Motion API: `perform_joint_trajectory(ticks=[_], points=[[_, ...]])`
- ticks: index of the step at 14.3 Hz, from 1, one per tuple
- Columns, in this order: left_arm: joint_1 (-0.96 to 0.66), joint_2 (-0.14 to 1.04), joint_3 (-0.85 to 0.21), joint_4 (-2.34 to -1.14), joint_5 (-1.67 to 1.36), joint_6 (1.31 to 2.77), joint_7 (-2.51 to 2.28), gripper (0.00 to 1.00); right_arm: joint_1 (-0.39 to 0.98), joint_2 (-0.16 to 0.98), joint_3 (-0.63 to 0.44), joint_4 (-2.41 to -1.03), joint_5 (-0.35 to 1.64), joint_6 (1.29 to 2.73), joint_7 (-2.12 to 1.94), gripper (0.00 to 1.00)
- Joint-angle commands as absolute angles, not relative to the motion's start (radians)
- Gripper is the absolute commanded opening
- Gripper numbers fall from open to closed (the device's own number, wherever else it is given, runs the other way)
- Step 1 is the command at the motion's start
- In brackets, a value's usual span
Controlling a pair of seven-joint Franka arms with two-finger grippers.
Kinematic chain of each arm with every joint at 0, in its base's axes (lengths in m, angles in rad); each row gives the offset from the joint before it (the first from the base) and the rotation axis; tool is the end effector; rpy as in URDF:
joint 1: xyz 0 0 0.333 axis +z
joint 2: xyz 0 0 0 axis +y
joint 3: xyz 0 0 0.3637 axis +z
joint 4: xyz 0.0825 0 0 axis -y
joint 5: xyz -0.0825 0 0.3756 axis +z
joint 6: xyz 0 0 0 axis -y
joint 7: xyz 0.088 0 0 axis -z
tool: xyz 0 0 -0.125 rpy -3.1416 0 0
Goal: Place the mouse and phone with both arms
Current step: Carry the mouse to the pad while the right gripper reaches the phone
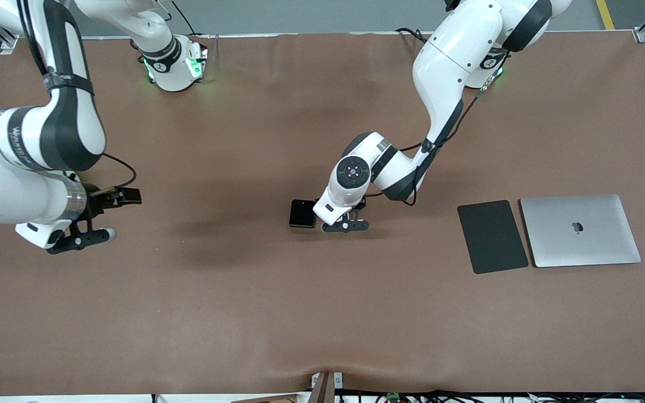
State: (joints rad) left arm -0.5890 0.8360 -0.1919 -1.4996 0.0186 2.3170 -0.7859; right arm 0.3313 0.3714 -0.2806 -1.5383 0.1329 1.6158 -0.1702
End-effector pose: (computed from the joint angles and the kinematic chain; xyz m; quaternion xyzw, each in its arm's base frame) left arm 0.5448 -0.5015 0.1966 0.9976 0.0270 -0.0469 0.0440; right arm 0.6338 0.0725 0.4570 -0.9852 -0.0990 0.1378 0.0225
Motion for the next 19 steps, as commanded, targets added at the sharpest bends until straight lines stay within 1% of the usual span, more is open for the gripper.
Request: perform_joint_trajectory(ticks=[1,3,4,6,8,11,12,14,16,19], points=[[-0.603,0.851,-0.179,-1.474,0.044,2.322,-0.815,0.36,0.382,0.390,-0.285,-1.522,0.143,1.626,-0.097,1.00],[-0.601,0.842,-0.178,-1.476,0.049,2.319,-0.815,0.23,0.403,0.403,-0.285,-1.523,0.146,1.641,-0.095,1.00],[-0.592,0.833,-0.178,-1.476,0.079,2.315,-0.815,0.19,0.414,0.410,-0.285,-1.523,0.165,1.646,-0.095,1.00],[-0.574,0.804,-0.178,-1.476,0.101,2.298,-0.812,0.17,0.414,0.422,-0.285,-1.522,0.256,1.651,-0.095,1.00],[-0.534,0.747,-0.179,-1.480,0.104,2.246,-0.808,0.16,0.434,0.439,-0.287,-1.523,0.265,1.667,-0.094,1.00],[-0.464,0.663,-0.184,-1.486,0.104,2.142,-0.795,0.02,0.480,0.462,-0.285,-1.522,0.275,1.693,-0.028,1.00],[-0.442,0.638,-0.184,-1.491,0.104,2.119,-0.772,0.02,0.495,0.466,-0.285,-1.522,0.284,1.725,0.013,1.00],[-0.391,0.595,-0.187,-1.505,0.103,2.065,-0.698,0.02,0.526,0.497,-0.284,-1.522,0.317,1.746,0.043,1.00],[-0.333,0.549,-0.192,-1.537,0.100,2.059,-0.626,0.03,0.560,0.515,-0.285,-1.522,0.360,1.775,0.044,1.00],[-0.261,0.525,-0.193,-1.580,0.100,2.059,-0.543,0.02,0.595,0.551,-0.285,-1.520,0.387,1.841,0.119,1.00]])
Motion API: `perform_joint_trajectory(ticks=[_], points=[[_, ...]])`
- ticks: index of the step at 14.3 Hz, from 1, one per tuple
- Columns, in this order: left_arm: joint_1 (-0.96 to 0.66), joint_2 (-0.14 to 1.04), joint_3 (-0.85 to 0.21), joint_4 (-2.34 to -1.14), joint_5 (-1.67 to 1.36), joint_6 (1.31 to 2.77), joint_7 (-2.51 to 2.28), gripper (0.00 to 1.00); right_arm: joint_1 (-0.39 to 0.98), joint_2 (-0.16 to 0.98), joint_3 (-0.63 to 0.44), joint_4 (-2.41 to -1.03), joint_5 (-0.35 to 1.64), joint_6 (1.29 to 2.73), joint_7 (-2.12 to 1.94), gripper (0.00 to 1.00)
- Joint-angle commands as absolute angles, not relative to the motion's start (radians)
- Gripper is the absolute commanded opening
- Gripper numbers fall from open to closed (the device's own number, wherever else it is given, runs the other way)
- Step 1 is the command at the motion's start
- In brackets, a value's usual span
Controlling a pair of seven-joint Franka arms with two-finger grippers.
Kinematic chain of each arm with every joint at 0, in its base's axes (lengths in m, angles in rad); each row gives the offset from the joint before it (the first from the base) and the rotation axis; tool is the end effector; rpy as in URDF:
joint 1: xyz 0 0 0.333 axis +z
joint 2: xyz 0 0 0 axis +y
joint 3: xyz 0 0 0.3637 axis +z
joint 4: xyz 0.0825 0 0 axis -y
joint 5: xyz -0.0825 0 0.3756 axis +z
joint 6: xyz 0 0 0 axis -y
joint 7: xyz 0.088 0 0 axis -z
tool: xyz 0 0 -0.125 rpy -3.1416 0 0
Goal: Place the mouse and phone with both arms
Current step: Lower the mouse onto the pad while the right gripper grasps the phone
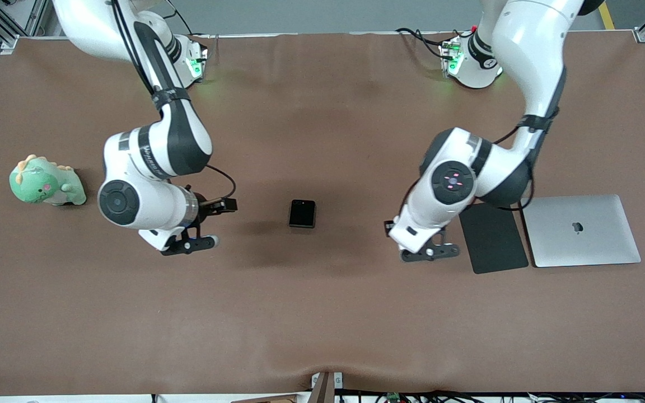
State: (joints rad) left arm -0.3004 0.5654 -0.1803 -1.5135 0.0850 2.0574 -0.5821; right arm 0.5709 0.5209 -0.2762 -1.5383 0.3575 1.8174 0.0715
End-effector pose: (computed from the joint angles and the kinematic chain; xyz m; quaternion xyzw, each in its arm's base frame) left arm 0.6494 -0.3064 0.3632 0.9990 0.0440 -0.0106 0.0063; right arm 0.6309 0.2590 0.3732 -0.9877 -0.0578 0.1238 0.0764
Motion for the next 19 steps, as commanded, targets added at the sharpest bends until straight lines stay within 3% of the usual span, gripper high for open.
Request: perform_joint_trajectory(ticks=[1,9,19], points=[[-0.236,0.519,-0.193,-1.598,0.100,2.059,-0.531,0.02,0.615,0.564,-0.285,-1.520,0.387,1.856,0.130,1.00],[-0.023,0.528,-0.192,-1.690,0.117,2.100,-0.392,0.03,0.727,0.686,-0.284,-1.506,0.414,2.032,0.259,1.00],[0.086,0.541,-0.190,-1.899,0.117,2.373,-0.339,0.07,0.775,0.805,-0.233,-1.451,0.440,2.131,0.365,1.00]])
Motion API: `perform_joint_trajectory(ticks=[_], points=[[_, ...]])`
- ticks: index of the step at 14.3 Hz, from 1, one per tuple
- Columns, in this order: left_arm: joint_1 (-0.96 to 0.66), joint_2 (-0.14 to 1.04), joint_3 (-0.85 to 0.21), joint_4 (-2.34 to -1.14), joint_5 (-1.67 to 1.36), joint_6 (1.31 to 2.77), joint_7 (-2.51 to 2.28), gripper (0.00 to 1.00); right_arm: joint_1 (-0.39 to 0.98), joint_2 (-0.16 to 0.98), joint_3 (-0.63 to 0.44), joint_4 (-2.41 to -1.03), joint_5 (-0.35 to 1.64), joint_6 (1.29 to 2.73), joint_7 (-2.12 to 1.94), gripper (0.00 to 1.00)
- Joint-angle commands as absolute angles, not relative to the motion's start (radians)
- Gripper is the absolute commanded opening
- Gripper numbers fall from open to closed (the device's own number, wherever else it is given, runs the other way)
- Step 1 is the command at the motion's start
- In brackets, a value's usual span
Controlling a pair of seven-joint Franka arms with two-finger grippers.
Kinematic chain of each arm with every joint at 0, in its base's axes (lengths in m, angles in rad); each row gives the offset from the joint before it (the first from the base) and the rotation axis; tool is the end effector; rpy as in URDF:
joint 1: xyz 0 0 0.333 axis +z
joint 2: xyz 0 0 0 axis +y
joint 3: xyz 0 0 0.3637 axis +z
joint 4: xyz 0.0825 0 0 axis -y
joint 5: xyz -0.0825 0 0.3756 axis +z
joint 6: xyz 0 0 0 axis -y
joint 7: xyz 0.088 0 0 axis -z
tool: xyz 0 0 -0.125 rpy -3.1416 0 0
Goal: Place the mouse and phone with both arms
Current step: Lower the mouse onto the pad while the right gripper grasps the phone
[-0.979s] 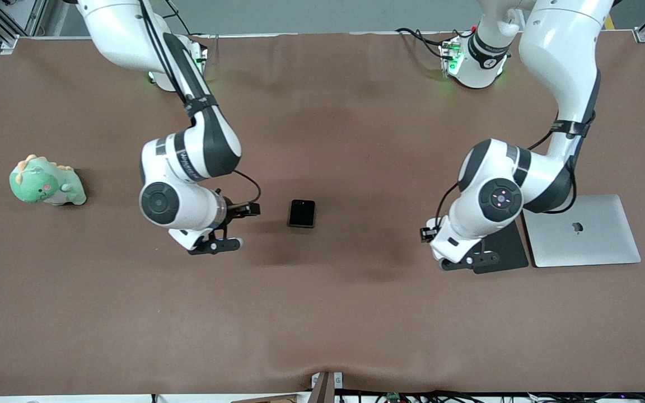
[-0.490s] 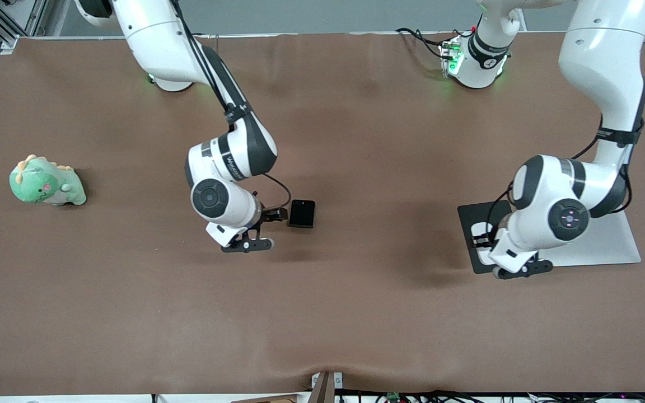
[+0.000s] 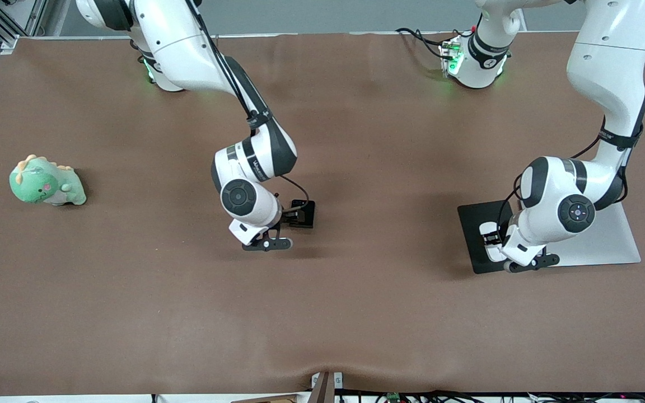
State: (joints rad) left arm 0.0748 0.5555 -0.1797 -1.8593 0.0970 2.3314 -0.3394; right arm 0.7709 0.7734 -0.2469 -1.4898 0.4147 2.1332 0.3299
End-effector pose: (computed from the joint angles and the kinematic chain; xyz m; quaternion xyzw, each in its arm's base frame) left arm 0.6487 -0.0563 0.2457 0.9948 0.0938 -0.0383 0.0055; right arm 0.6020 0.4141 0.2364 -0.9955 -0.0064 0.0779 0.0543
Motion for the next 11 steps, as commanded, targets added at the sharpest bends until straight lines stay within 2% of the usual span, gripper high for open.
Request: perform_joint_trajectory(ticks=[1,6,11], points=[[0.086,0.541,-0.190,-1.904,0.121,2.376,-0.336,0.07,0.775,0.813,-0.221,-1.451,0.440,2.132,0.377,1.00],[0.109,0.560,-0.190,-1.943,0.133,2.471,-0.322,0.07,0.792,0.853,-0.218,-1.430,0.449,2.169,0.437,1.00],[0.117,0.569,-0.190,-1.947,0.133,2.486,-0.270,0.07,0.807,0.891,-0.218,-1.390,0.453,2.168,0.486,1.00]])
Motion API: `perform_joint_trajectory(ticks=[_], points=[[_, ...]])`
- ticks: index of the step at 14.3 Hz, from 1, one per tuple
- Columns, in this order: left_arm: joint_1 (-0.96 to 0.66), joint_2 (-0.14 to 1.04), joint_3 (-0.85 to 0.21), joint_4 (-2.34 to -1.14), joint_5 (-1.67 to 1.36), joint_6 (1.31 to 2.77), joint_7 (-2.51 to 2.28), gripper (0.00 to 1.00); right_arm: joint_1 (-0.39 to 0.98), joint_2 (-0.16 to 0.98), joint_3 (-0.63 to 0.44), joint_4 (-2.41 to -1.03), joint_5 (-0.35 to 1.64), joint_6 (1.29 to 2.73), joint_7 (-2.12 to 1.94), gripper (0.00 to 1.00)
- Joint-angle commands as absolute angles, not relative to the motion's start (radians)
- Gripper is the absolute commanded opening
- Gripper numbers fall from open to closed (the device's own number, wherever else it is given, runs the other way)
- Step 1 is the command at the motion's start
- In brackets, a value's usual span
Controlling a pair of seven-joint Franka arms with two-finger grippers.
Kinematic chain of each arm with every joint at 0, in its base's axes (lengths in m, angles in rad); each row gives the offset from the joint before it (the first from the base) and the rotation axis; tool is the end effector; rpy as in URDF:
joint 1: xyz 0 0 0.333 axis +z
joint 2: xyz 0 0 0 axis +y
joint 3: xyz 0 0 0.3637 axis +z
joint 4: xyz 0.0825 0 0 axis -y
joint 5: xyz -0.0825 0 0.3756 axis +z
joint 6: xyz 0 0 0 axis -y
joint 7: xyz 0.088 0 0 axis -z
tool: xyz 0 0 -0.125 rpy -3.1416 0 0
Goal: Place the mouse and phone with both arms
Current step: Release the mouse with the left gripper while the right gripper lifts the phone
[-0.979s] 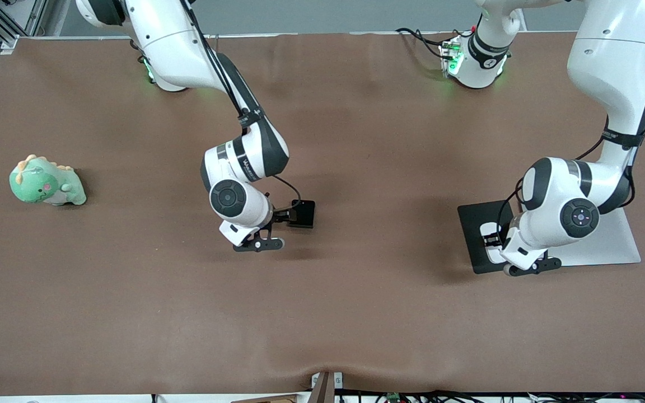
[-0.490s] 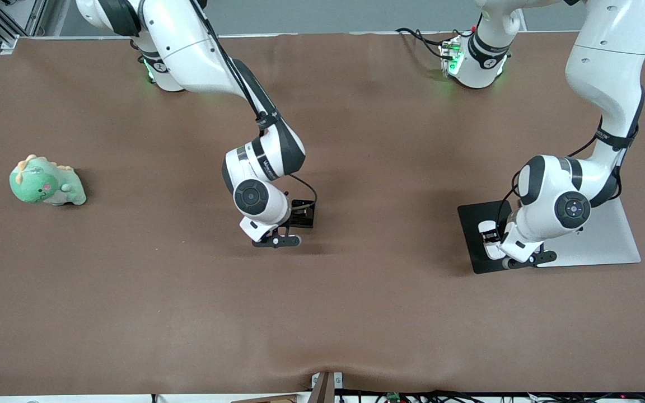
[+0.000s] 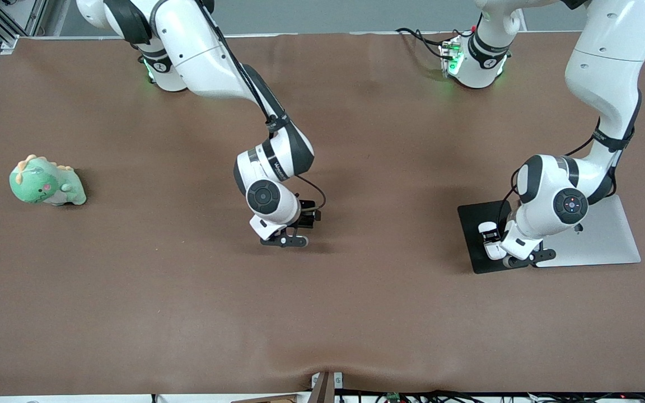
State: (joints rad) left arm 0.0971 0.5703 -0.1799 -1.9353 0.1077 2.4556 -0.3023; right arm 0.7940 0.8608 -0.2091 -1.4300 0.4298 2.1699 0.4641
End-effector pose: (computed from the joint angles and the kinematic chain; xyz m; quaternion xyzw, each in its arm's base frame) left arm 0.6363 -0.0449 0.2174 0.9965 0.0803 -0.0216 0.0115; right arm 0.5882 0.4545 0.1971 -0.9941 0.0383 0.0854 0.0546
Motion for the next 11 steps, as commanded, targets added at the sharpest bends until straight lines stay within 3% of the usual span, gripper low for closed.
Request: perform_joint_trajectory(ticks=[1,3,4,5,9,10,11], points=[[0.127,0.572,-0.192,-1.947,0.133,2.490,-0.262,0.07,0.807,0.891,-0.218,-1.390,0.453,2.169,0.486,1.00],[0.129,0.575,-0.192,-1.947,0.133,2.493,-0.256,0.07,0.816,0.893,-0.219,-1.391,0.439,2.168,0.482,0.94],[0.127,0.575,-0.192,-1.947,0.133,2.493,-0.256,0.07,0.822,0.893,-0.219,-1.393,0.436,2.168,0.482,0.63],[0.127,0.577,-0.192,-1.945,0.133,2.493,-0.256,0.08,0.818,0.891,-0.219,-1.391,0.449,2.155,0.482,0.04],[0.123,0.584,-0.192,-1.941,0.133,2.493,-0.250,0.14,0.795,0.882,-0.222,-1.381,0.439,2.093,0.491,0.00],[0.121,0.584,-0.192,-1.939,0.133,2.493,-0.250,0.24,0.789,0.873,-0.227,-1.362,0.440,2.033,0.494,0.00],[0.120,0.584,-0.192,-1.937,0.133,2.493,-0.249,0.49,0.776,0.861,-0.229,-1.338,0.439,1.972,0.495,0.00]])
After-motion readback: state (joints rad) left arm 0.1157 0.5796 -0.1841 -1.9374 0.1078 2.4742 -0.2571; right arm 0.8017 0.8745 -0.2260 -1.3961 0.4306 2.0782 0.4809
